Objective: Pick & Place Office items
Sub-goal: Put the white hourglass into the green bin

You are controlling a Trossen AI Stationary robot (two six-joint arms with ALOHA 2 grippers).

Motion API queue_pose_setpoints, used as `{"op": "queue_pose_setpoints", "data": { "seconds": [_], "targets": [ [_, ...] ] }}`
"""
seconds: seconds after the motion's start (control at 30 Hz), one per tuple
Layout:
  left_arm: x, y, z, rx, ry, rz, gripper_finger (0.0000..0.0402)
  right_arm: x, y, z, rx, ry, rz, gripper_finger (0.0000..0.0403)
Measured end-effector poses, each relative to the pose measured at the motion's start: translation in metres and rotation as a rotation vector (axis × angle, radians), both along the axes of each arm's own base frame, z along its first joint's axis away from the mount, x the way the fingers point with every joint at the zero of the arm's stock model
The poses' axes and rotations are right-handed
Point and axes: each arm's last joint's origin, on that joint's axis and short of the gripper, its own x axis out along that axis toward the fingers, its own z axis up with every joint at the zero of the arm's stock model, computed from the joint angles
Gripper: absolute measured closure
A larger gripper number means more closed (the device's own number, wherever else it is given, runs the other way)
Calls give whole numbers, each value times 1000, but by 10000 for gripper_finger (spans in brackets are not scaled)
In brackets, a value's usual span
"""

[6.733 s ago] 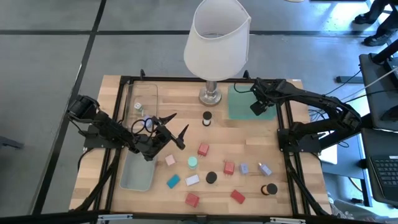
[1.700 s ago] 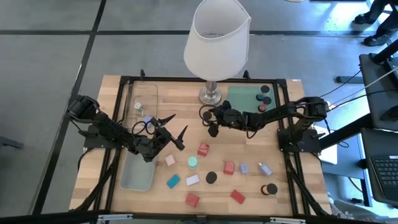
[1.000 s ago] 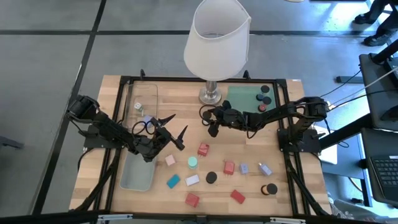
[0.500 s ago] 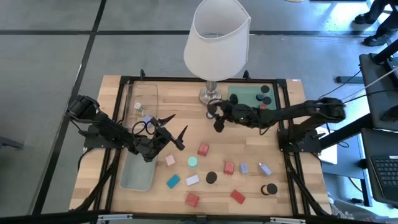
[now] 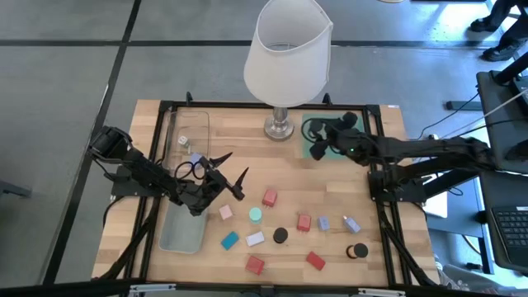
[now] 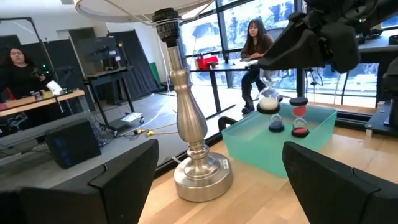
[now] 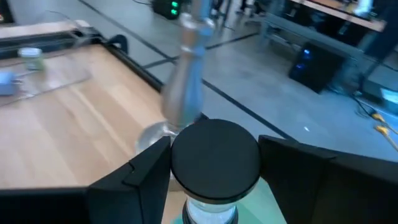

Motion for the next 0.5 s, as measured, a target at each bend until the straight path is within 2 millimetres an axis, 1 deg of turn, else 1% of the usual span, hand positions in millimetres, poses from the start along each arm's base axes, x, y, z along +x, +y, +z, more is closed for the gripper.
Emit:
{"op": "queue_pose_setpoints", "data": {
  "seconds": [0.1, 0.2, 0.33, 0.5],
  "targets": [
    [0, 0, 0, -2, -2, 0, 61, -9, -5, -9, 15, 3, -40, 186],
    [0, 0, 0, -1, -2, 0, 61, -16, -12, -29, 36, -13, -88, 186],
    [0, 0, 0, -1, -1, 0, 61, -25, -25, -55, 35, -97, -166, 186],
    [0, 1, 0, -1, -2, 2, 61, -37, -41, -79, 42, -176, -229, 186]
  ]
}}
